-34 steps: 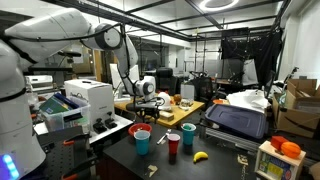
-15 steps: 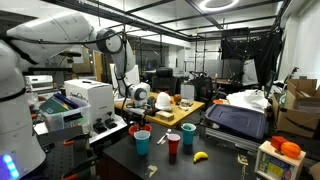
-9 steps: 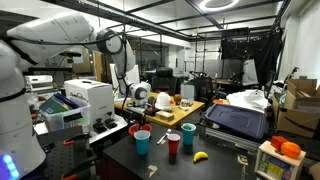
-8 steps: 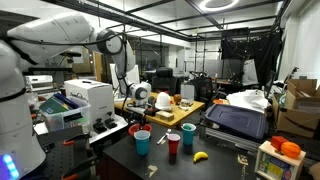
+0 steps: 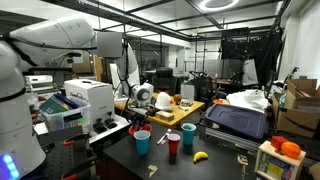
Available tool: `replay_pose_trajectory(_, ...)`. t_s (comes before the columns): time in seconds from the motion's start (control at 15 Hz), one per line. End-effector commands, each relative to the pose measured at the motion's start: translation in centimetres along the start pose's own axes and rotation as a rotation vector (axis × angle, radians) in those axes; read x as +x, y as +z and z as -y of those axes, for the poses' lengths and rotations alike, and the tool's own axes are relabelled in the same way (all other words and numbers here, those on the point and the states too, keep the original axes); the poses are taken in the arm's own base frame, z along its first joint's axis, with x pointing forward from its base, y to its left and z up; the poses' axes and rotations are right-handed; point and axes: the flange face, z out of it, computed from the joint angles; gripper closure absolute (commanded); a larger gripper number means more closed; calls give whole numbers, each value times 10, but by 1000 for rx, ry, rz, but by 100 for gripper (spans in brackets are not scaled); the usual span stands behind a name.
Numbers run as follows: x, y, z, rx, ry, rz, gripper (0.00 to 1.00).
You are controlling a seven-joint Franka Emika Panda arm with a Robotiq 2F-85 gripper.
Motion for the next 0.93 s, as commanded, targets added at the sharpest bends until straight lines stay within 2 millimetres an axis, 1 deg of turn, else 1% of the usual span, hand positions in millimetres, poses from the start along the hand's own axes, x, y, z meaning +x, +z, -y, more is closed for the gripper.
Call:
replay_pose_trajectory(0.0,5,-2,-17,-21,36,-6,88)
replay_pose_trajectory(0.07,5,-2,-24,-32,43,-11,95)
replay_pose_trajectory(0.13,5,-2,-30,-43,52,-15,99)
replay_pose_trajectory(0.2,4,-3,-36,-56,56,-22,100)
replay_pose_trajectory(0.47,3,-9,-52,-94,64,-56,100)
replay_pose_trajectory(0.87,0,-11,-61,-132,58,-88,100)
